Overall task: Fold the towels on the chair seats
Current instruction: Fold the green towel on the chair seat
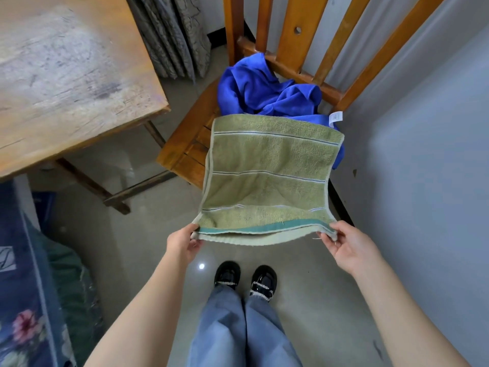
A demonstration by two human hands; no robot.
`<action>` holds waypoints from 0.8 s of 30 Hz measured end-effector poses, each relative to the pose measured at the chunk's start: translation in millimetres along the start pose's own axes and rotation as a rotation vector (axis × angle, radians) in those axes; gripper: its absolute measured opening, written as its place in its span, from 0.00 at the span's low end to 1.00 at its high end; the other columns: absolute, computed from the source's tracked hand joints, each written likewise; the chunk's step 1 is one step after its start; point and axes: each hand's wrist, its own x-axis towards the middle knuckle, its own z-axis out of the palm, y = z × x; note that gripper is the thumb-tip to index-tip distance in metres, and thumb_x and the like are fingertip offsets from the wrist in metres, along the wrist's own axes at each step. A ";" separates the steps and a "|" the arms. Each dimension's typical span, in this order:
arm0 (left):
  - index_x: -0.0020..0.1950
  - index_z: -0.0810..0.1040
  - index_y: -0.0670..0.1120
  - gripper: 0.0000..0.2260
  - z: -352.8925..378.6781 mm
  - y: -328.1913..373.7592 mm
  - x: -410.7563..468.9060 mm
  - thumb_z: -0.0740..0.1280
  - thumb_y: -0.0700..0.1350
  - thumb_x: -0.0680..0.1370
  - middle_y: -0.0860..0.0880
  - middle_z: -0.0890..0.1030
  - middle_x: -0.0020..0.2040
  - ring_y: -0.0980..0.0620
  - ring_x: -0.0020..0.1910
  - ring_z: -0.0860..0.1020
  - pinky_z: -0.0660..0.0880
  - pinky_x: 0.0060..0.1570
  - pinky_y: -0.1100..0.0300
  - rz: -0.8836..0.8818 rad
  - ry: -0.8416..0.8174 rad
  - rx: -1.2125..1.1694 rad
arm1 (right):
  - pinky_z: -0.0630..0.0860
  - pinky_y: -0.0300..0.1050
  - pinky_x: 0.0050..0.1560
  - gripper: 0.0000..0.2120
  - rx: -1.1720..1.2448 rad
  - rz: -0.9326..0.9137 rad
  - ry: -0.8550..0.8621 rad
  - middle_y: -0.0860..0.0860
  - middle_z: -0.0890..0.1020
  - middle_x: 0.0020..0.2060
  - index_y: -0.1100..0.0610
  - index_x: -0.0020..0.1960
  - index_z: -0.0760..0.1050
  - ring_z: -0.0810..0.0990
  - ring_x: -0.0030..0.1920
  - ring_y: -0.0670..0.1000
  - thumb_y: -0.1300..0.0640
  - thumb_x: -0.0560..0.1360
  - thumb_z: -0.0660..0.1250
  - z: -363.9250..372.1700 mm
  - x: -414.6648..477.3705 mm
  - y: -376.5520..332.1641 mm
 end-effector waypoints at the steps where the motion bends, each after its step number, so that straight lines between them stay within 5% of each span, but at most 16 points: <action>1: 0.43 0.71 0.35 0.03 -4.9 4.0 -2.1 0.62 0.31 0.76 0.41 0.76 0.40 0.47 0.34 0.78 0.77 0.24 0.62 0.003 -0.007 0.031 | 0.76 0.36 0.23 0.07 -0.070 -0.021 0.015 0.61 0.77 0.38 0.65 0.39 0.70 0.81 0.24 0.52 0.69 0.76 0.61 -3.5 3.4 1.0; 4: 0.39 0.71 0.35 0.06 -19.3 14.9 -3.2 0.62 0.28 0.75 0.41 0.75 0.40 0.50 0.25 0.79 0.77 0.24 0.62 0.043 -0.002 0.153 | 0.76 0.36 0.23 0.08 -0.298 -0.081 0.068 0.61 0.77 0.36 0.66 0.37 0.70 0.78 0.32 0.55 0.70 0.75 0.61 -10.9 11.8 5.7; 9: 0.36 0.73 0.35 0.09 -30.2 24.3 -8.5 0.61 0.24 0.72 0.41 0.74 0.36 0.47 0.32 0.73 0.74 0.21 0.67 0.121 -0.010 0.335 | 0.74 0.33 0.21 0.08 -0.555 -0.124 0.114 0.59 0.78 0.36 0.65 0.36 0.73 0.76 0.32 0.53 0.71 0.73 0.62 -19.1 20.9 18.0; 19: 0.33 0.70 0.40 0.13 -38.8 25.3 -22.8 0.62 0.24 0.71 0.44 0.73 0.32 0.52 0.27 0.73 0.75 0.21 0.67 0.230 -0.029 0.568 | 0.73 0.30 0.22 0.09 -0.451 -0.135 0.156 0.57 0.76 0.35 0.64 0.35 0.73 0.73 0.33 0.50 0.74 0.72 0.63 -33.7 29.2 37.4; 24: 0.33 0.71 0.41 0.13 -46.9 26.9 -26.2 0.63 0.24 0.69 0.45 0.74 0.29 0.49 0.28 0.71 0.72 0.21 0.68 0.348 0.012 0.617 | 0.76 0.38 0.32 0.11 -0.464 -0.189 0.115 0.57 0.78 0.41 0.61 0.50 0.74 0.75 0.36 0.51 0.73 0.72 0.63 -39.9 27.1 45.5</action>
